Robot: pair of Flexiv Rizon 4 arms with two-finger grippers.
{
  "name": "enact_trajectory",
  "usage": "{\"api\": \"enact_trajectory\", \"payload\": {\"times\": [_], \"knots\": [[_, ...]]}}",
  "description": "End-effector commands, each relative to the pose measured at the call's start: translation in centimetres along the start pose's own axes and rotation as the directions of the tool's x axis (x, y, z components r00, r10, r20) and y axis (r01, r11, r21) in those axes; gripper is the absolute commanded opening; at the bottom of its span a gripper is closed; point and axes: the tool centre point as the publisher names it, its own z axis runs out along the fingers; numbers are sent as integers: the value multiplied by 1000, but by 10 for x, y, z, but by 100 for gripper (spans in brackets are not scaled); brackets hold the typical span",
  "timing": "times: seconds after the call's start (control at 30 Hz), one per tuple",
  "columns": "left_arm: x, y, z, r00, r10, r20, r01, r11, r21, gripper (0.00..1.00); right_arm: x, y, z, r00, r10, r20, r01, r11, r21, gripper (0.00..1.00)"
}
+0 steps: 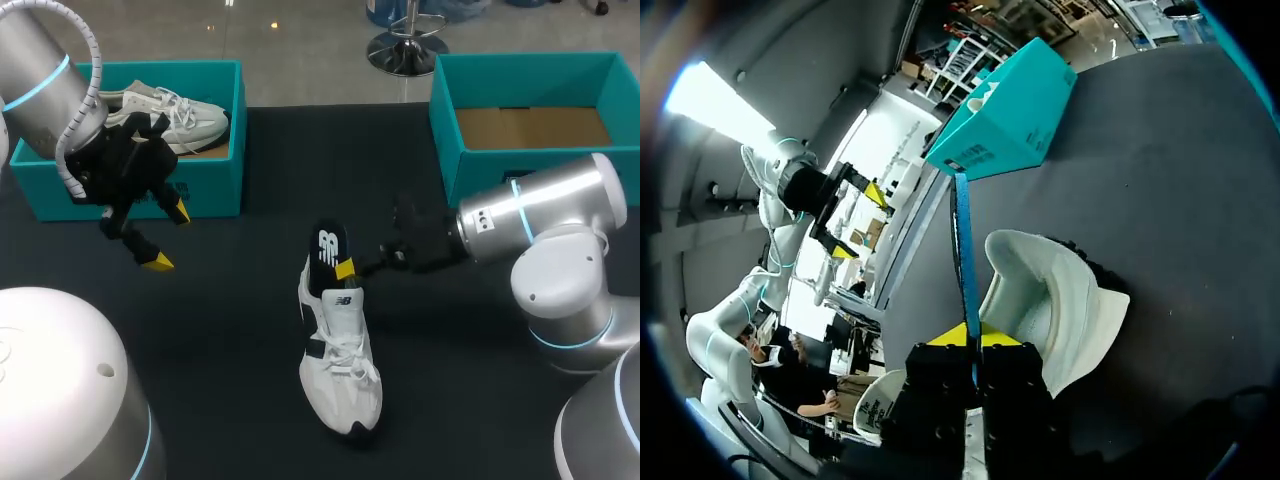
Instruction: Take the shoe out of the shoebox, open the shoe tongue, remove and reinsert the insole, then place the shoe into the shoebox
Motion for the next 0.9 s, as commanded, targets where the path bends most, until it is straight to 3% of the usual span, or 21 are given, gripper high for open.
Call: {"api": "enact_trajectory", "payload": {"times": [0.03,0.23,0.27,0.3,0.37,0.43,0.6,0.67,0.77,0.8,0.83,0.87,0.9], "knots": [[0,0,0,1000,0,0,0,1000,-2,100,0,-16,8,1000,12,-3,-12,1000,-24,0],[0,0,0,1000,0,0,0,1000,-2,100,-2,-17,9,1000,24,-5,-24,999,-24,1],[0,0,0,1000,0,0,0,1000,-2,100,-1,-14,7,1000,24,-4,-24,999,-25,24],[0,0,0,1000,0,0,0,1000,-2,100,-1,-12,6,1000,21,-1,-21,999,-27,41],[0,0,0,1000,0,0,0,1000,-2,100,-3,-6,4,1000,13,10,-13,999,-30,49],[0,0,0,1000,0,0,0,1000,-2,100,-4,0,2,1000,5,14,-5,999,-32,77],[0,0,0,1000,0,0,0,1000,-2,100,-8,12,-1,1000,-15,20,15,999,-33,60],[0,0,0,1000,0,0,0,1000,-2,100,-9,15,-1,1000,-19,21,20,999,-32,49],[0,0,0,1000,0,0,0,1000,-2,100,-13,20,1,1000,-23,21,23,999,-25,47],[0,0,0,1000,0,0,0,1000,-2,100,-14,20,1,999,-24,21,24,999,-23,42],[0,0,0,1000,0,0,0,1000,-2,100,-14,21,1,999,-26,20,26,999,-18,33],[0,0,0,1000,0,0,0,1000,-2,100,-14,21,2,999,-27,19,28,1000,-14,7],[0,0,0,1000,0,0,0,1000,-2,100,-12,21,2,999,-29,18,29,1000,-12,0]]}}
